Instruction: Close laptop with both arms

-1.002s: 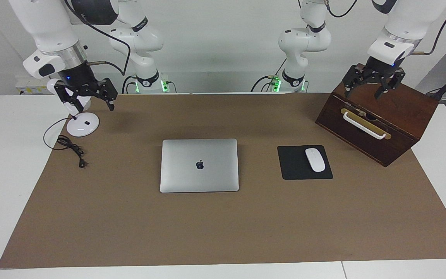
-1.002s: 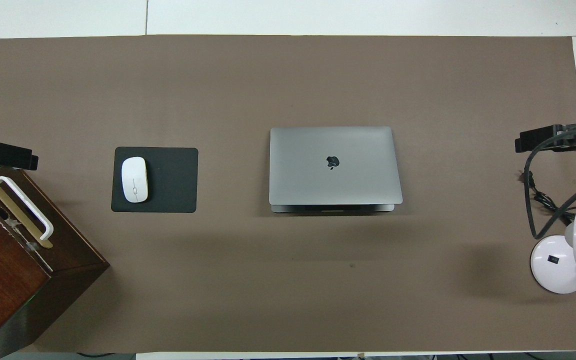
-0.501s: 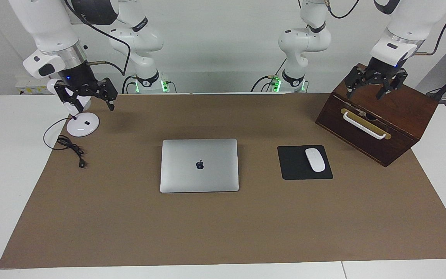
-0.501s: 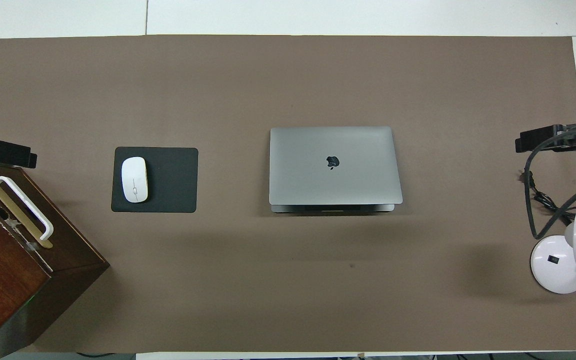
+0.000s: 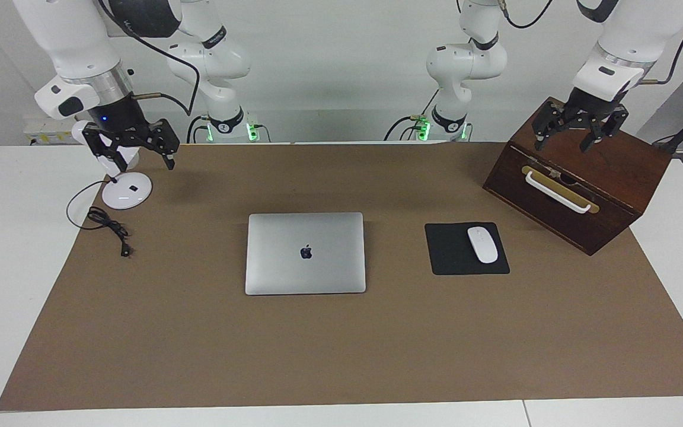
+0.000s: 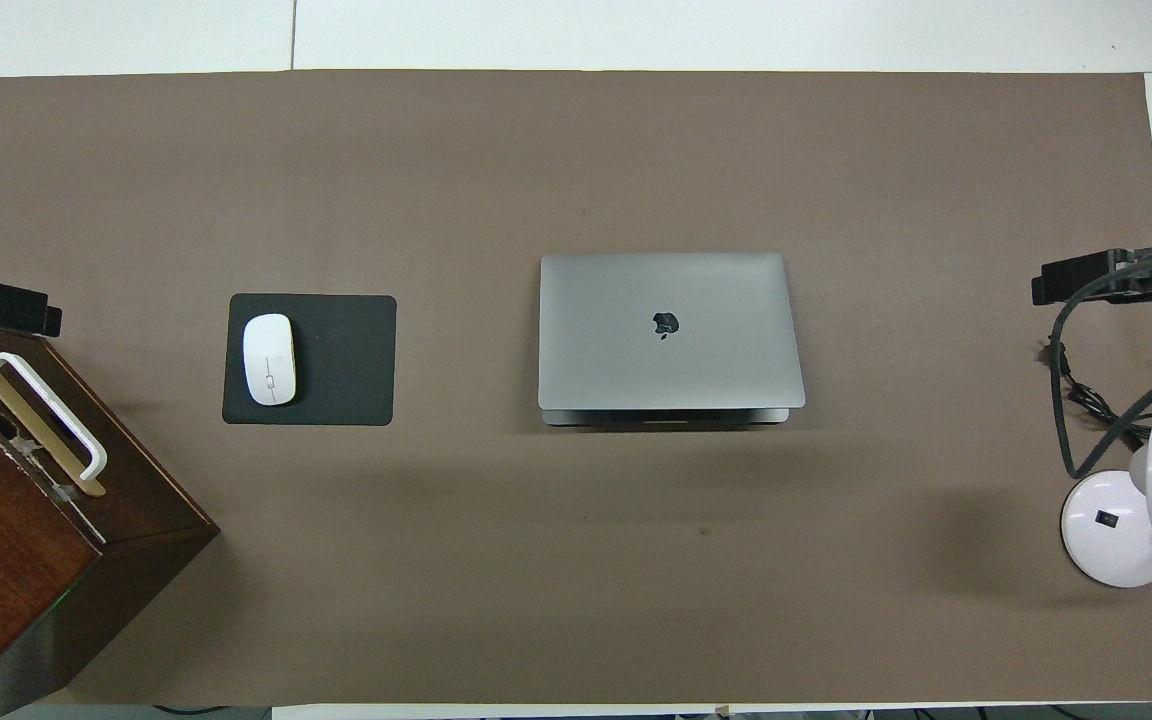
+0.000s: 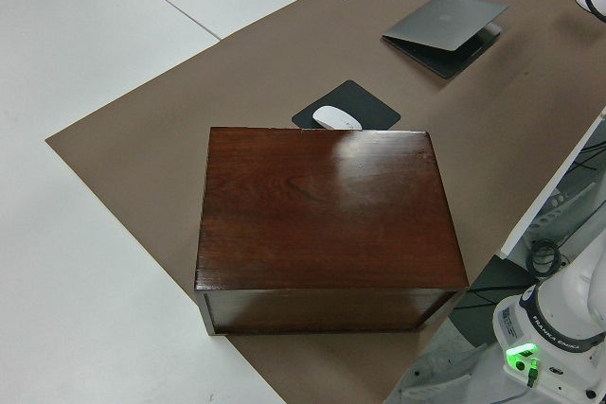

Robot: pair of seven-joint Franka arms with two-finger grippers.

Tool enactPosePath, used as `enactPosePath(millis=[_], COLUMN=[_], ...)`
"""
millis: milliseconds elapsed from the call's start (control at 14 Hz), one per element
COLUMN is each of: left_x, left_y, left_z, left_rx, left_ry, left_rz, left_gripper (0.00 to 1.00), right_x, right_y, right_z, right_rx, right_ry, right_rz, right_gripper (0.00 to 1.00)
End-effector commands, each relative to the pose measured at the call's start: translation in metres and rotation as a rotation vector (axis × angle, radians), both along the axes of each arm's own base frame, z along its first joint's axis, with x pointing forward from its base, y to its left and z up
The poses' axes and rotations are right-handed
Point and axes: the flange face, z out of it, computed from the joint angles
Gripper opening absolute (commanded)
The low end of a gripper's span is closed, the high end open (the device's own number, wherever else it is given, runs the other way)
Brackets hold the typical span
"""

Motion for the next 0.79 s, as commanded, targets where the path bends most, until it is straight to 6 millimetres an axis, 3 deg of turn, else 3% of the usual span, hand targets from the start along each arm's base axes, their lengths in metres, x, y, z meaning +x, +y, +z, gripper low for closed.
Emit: enactPosePath(millis=[0, 716], left_x=[0.0049, 0.0026], left_y=[0.0062, 0.0056], left_z=[0.0029, 0.0021], left_rx=[0.017, 0.019], left_ry=[0.004, 0.005], left_rz=[0.019, 0.017], left_gripper=[1.0, 1.0], right_x=[-0.0063, -0.0062], right_y=[-0.0051, -0.0077], right_z=[0.0028, 0.0029], right_rx=[0.015, 0.015], right_ry=[-0.002, -0.003], right_rz=[0.007, 0.004], right_gripper=[1.0, 1.0])
